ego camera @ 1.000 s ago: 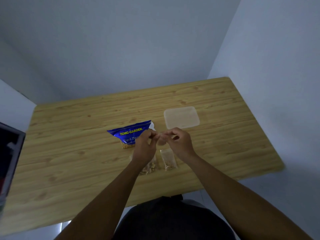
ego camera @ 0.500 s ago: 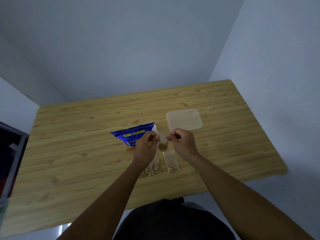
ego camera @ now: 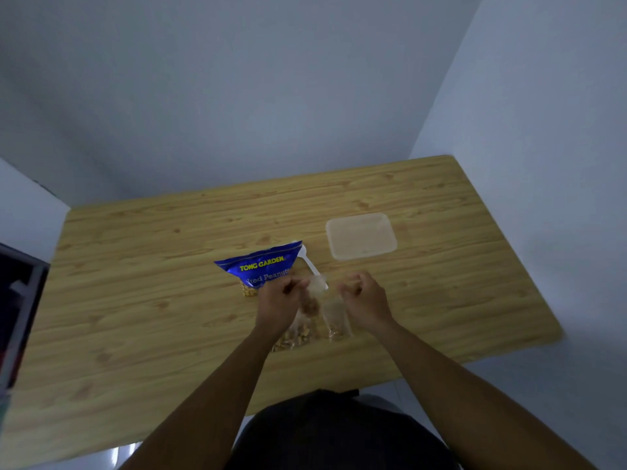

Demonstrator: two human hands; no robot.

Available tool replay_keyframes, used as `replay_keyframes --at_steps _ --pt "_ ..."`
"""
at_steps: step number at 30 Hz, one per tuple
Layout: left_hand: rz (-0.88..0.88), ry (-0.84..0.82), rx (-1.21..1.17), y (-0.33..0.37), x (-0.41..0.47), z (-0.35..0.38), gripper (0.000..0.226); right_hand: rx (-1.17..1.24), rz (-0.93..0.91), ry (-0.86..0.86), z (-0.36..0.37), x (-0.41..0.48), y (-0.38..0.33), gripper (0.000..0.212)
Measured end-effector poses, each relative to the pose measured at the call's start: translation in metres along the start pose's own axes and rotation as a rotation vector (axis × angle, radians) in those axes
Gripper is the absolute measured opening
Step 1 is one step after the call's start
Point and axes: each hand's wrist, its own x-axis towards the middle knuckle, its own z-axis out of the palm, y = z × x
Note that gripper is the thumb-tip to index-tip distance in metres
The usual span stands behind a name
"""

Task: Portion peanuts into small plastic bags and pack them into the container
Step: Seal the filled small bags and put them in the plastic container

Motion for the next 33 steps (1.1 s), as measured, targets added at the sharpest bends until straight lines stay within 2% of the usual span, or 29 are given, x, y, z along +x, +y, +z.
replay_keyframes --at_steps 3,5,7,9,12,15,18,20,22,25,29,31,33 --pt "-0.156 -0.018 -0.039 -0.017 -0.005 0.005 0.014 -0.359 0.111 -0.029 0.015 0.008 0.038 0.053" --pt "-0.230 -0.009 -0.051 -0.027 -0.008 0.009 0.016 -0.432 0.139 -0.053 0.028 0.014 0.065 0.064" --pt "-0.275 -0.021 -0.032 -0.036 -0.010 0.012 0.014 -0.370 0.144 -0.039 0.029 0.007 0.067 0.061" --pt "-0.256 -0.053 0.080 -0.044 -0.009 0.014 0.010 -0.284 0.162 -0.037 0.025 -0.002 0.057 0.048" --pt "-0.219 -0.093 0.230 -0.047 -0.008 0.016 0.029 -0.289 0.146 -0.079 0.023 0.001 0.056 0.026" --pt "-0.142 -0.085 0.313 -0.049 -0.006 0.018 0.045 -0.336 0.148 -0.055 0.019 0.004 0.060 0.028" --pt "-0.044 -0.066 0.390 -0.046 -0.004 0.020 0.041 -0.280 0.133 -0.017 0.016 0.001 0.058 0.020" --pt "-0.006 -0.059 0.382 -0.040 -0.003 0.022 0.037 -0.282 0.140 -0.014 0.015 -0.002 0.056 0.037" --pt "0.033 -0.069 0.378 -0.036 -0.003 0.024 0.033 -0.349 0.123 -0.051 0.017 -0.003 0.055 0.041" --pt "0.097 -0.167 0.416 -0.034 -0.005 0.025 0.027 -0.290 0.180 -0.104 0.018 -0.001 0.057 0.027" --pt "0.200 -0.440 0.600 -0.034 -0.015 0.025 0.029 -0.134 0.248 -0.101 0.010 0.002 0.060 0.022" --pt "0.187 -0.456 0.621 -0.038 -0.020 0.026 0.029 -0.069 0.218 -0.053 0.006 0.004 0.056 0.018" --pt "0.138 -0.383 0.511 -0.040 -0.021 0.026 0.028 -0.005 0.145 -0.028 0.002 0.006 0.050 0.021"
